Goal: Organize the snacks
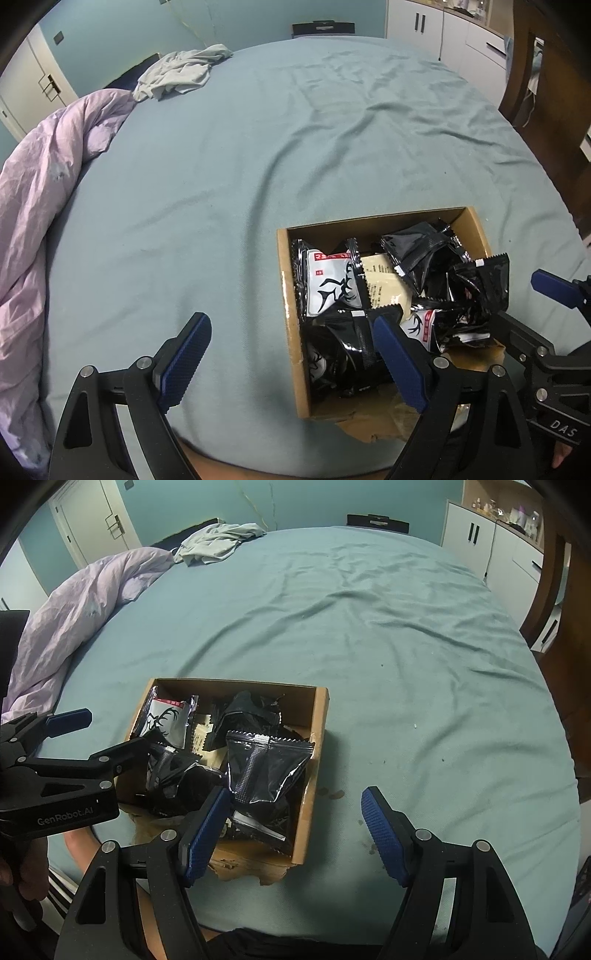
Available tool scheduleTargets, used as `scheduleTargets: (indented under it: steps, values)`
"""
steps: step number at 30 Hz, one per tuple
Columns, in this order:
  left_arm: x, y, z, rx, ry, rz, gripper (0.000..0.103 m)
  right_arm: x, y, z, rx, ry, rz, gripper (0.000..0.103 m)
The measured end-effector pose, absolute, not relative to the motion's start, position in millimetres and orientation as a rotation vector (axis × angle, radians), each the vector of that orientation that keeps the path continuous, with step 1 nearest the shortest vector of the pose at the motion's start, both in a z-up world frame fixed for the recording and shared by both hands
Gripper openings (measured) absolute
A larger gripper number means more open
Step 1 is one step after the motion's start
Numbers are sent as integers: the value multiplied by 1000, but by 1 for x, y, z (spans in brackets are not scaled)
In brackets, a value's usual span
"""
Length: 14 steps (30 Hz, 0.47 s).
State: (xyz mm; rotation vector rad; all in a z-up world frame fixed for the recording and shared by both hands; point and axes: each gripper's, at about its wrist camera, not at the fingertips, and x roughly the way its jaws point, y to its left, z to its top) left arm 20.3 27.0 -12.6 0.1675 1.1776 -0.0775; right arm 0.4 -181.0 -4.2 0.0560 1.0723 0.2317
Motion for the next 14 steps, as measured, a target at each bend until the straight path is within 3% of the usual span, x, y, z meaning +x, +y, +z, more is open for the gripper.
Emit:
scheduleTargets:
  steps: [14]
  values:
    - [18,28,-9,164,1164,-74,91,1,-180,-4,46,1066,230,73]
